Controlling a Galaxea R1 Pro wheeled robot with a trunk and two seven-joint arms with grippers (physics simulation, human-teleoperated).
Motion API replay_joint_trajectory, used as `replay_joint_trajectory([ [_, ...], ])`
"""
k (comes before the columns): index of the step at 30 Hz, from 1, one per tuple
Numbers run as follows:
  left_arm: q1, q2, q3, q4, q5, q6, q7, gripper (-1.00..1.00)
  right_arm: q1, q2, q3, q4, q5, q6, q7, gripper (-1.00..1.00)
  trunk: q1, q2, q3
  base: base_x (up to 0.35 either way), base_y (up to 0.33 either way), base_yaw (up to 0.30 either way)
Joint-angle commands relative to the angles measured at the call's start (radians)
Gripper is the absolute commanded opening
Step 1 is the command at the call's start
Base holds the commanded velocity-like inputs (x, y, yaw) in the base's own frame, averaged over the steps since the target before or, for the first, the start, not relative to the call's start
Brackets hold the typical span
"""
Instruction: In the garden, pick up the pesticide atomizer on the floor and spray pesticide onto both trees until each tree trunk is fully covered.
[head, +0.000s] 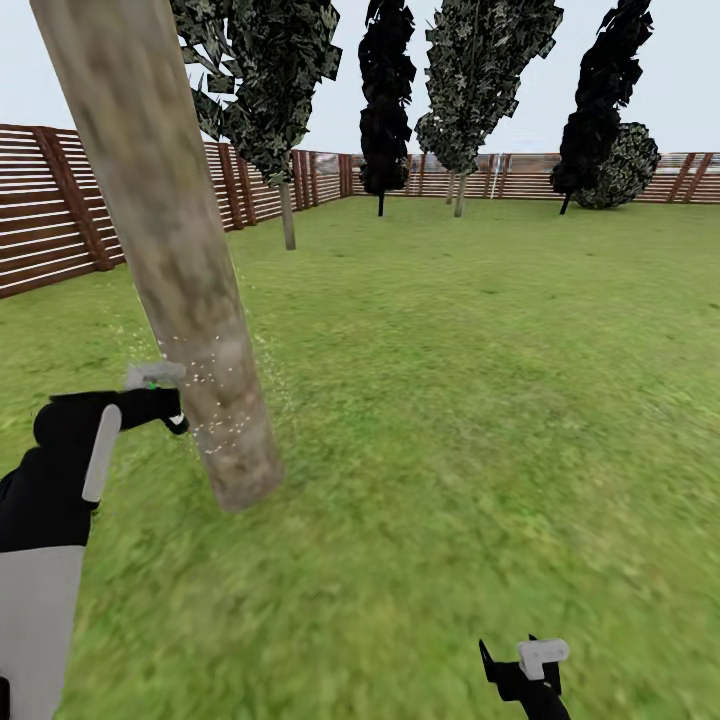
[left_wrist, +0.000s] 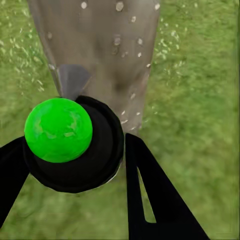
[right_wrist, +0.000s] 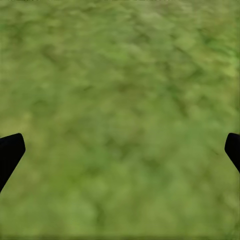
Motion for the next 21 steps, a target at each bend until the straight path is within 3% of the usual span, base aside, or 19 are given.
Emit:
replay_joint_trajectory([
  [1, -0.029, 0.000, 0.000, 0.000, -0.001, 0.004, 0.000, -1.00, 0.000, 0.000, 0.000, 0.000, 0.000, 0.000, 0.000, 1.00, 0.000, 0.000, 0.000, 0.000, 0.000, 0.000],
  [6, -0.085, 0.001, -0.013, 0.000, -0.002, 0.009, 0.000, -1.00, 0.000, 0.000, 0.000, 0.000, 0.000, 0.000, 0.000, 1.00, 0.000, 0.000, 0.000, 0.000, 0.000, 0.000],
  [7, -0.077, 0.003, -0.056, -0.012, -0.005, 0.006, 0.001, -1.00, 0.000, 0.000, 0.001, 0.000, 0.000, 0.000, 0.000, 1.00, 0.000, 0.000, 0.000, 0.000, 0.000, 0.000],
  [8, -0.074, 0.003, -0.071, -0.021, -0.011, 0.005, 0.001, -1.00, 0.000, 0.000, 0.000, 0.000, 0.000, 0.000, 0.000, 1.00, 0.000, 0.000, 0.000, 0.000, 0.000, 0.000],
  [9, -0.045, 0.004, -0.078, -0.029, -0.042, 0.003, 0.001, -1.00, 0.000, 0.000, 0.000, 0.000, 0.000, 0.000, 0.000, 1.00, 0.000, 0.000, 0.000, 0.000, 0.000, 0.000],
  [11, 0.004, 0.004, -0.081, -0.030, -0.067, -0.002, 0.002, -1.00, 0.000, 0.000, 0.001, 0.000, 0.000, 0.000, 0.001, 1.00, 0.000, 0.000, 0.000, 0.000, 0.000, 0.000],
  [14, 0.057, 0.003, -0.081, -0.029, -0.072, -0.009, 0.003, -1.00, 0.000, 0.000, 0.001, 0.000, 0.000, 0.000, 0.001, 1.00, 0.000, 0.000, 0.000, 0.000, -0.003, 0.000],
  [15, 0.061, 0.002, -0.075, -0.030, -0.072, -0.009, 0.004, -1.00, 0.000, 0.000, 0.000, 0.000, 0.000, 0.000, 0.002, 1.00, 0.000, 0.000, 0.000, 0.000, -0.165, 0.000],
  [17, 0.062, -0.001, -0.021, -0.031, -0.071, -0.009, 0.004, -1.00, 0.000, 0.000, 0.000, 0.000, 0.000, 0.000, 0.002, 1.00, 0.000, 0.000, 0.000, 0.000, -0.252, 0.000],
  [21, 0.063, -0.003, -0.010, -0.031, -0.071, -0.009, 0.004, -1.00, 0.000, 0.000, 0.000, 0.000, 0.000, 0.000, 0.002, 1.00, 0.000, 0.000, 0.000, 0.000, -0.270, 0.000],
])
